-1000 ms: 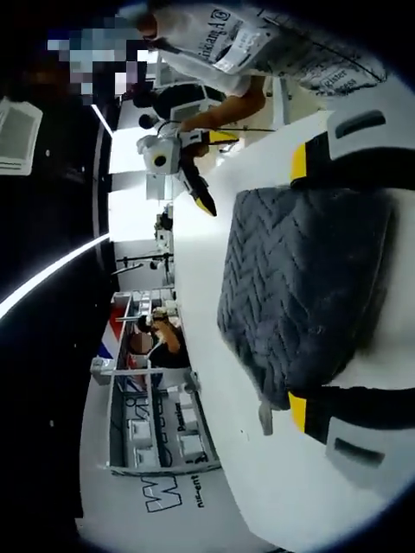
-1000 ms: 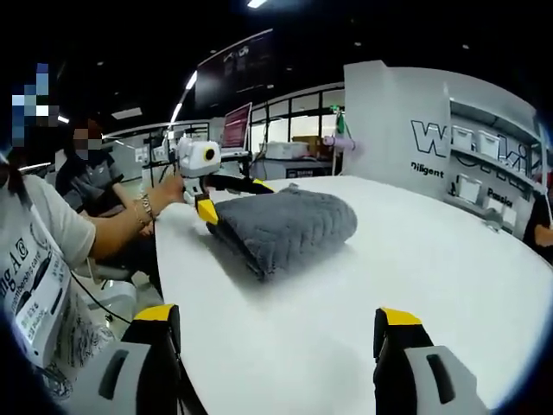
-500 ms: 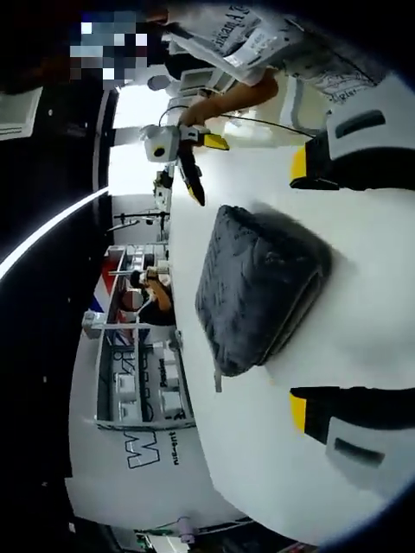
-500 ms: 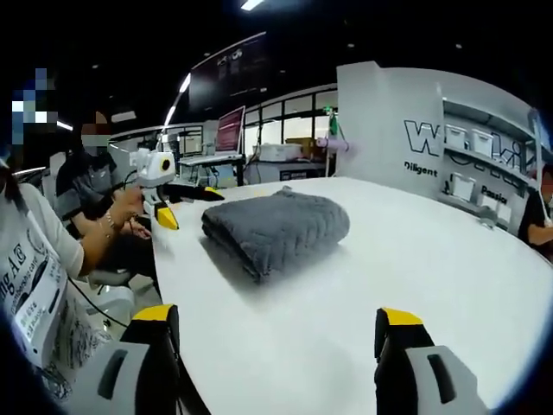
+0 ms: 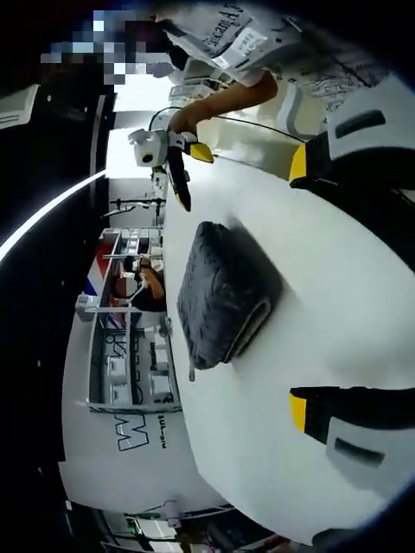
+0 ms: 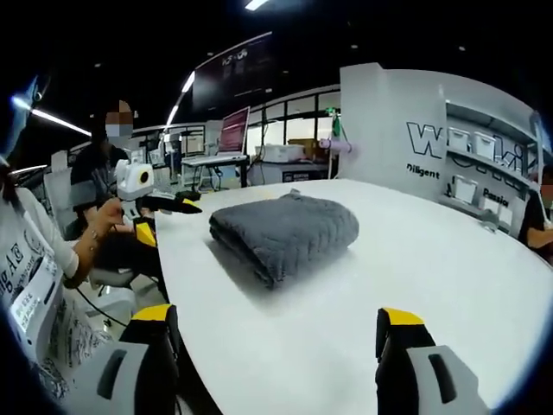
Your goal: Fold the towel on the table until its edges align and the towel forms a compact rectangular stack.
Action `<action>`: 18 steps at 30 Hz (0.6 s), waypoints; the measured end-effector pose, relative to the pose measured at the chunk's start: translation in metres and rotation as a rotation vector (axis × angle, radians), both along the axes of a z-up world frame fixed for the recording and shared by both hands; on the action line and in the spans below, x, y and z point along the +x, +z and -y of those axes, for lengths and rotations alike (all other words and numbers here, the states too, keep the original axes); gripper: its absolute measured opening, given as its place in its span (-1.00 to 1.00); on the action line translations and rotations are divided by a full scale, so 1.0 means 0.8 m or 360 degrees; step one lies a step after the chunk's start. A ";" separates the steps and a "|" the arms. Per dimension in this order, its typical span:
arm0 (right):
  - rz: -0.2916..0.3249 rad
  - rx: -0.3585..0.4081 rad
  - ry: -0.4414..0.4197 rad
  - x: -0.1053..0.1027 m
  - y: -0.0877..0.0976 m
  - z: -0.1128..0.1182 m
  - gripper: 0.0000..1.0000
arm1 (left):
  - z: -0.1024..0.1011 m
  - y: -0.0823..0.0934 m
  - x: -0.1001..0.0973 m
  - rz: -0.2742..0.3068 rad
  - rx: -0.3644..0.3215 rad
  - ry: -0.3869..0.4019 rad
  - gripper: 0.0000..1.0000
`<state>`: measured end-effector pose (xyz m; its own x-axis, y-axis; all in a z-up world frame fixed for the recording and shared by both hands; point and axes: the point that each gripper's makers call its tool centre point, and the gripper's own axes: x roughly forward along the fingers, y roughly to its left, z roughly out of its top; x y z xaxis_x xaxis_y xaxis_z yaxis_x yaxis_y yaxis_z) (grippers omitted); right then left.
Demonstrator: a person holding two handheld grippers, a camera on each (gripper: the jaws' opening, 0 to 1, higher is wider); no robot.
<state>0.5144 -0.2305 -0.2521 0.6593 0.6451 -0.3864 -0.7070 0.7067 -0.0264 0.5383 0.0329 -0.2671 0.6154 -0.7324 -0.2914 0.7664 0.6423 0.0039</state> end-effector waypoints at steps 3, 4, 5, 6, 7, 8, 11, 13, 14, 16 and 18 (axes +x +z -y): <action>0.0008 -0.0001 -0.0024 0.000 0.000 0.004 0.99 | -0.010 0.002 -0.001 0.0008 -0.0003 0.0036 0.99; 0.0011 -0.0004 -0.0029 0.000 -0.001 0.005 0.99 | -0.014 0.005 -0.002 0.0015 -0.0007 0.0044 0.99; 0.0015 -0.0011 -0.0032 0.000 -0.001 0.006 0.99 | -0.016 0.006 -0.003 0.0019 -0.0011 0.0047 0.99; 0.0018 -0.0014 -0.0035 0.000 -0.002 0.006 0.99 | -0.018 0.008 -0.003 0.0025 -0.0021 0.0052 0.99; 0.0018 -0.0015 -0.0035 0.000 -0.002 0.006 0.99 | -0.019 0.010 -0.004 0.0031 -0.0031 0.0058 0.99; 0.0018 -0.0017 -0.0037 -0.001 -0.003 0.006 0.99 | -0.021 0.012 -0.003 0.0037 -0.0038 0.0065 0.99; 0.0012 -0.0011 -0.0047 0.000 -0.004 0.006 0.99 | -0.025 0.016 -0.001 0.0057 -0.0044 0.0088 0.99; 0.0007 -0.0011 -0.0061 0.002 -0.006 0.008 0.99 | -0.027 0.018 -0.001 0.0067 -0.0047 0.0098 0.99; 0.0006 -0.0010 -0.0065 0.002 -0.006 0.009 0.99 | -0.028 0.019 0.000 0.0070 -0.0051 0.0100 0.99; 0.0009 -0.0006 -0.0065 0.002 -0.006 0.009 0.99 | -0.028 0.019 0.000 0.0071 -0.0056 0.0104 0.99; 0.0008 -0.0001 -0.0064 0.001 -0.006 0.009 0.99 | -0.027 0.017 -0.001 0.0067 -0.0050 0.0107 0.99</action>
<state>0.5156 -0.2379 -0.2567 0.6867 0.6177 -0.3834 -0.6779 0.7345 -0.0308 0.5377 0.0548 -0.2537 0.6748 -0.6973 -0.2416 0.7210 0.6928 0.0141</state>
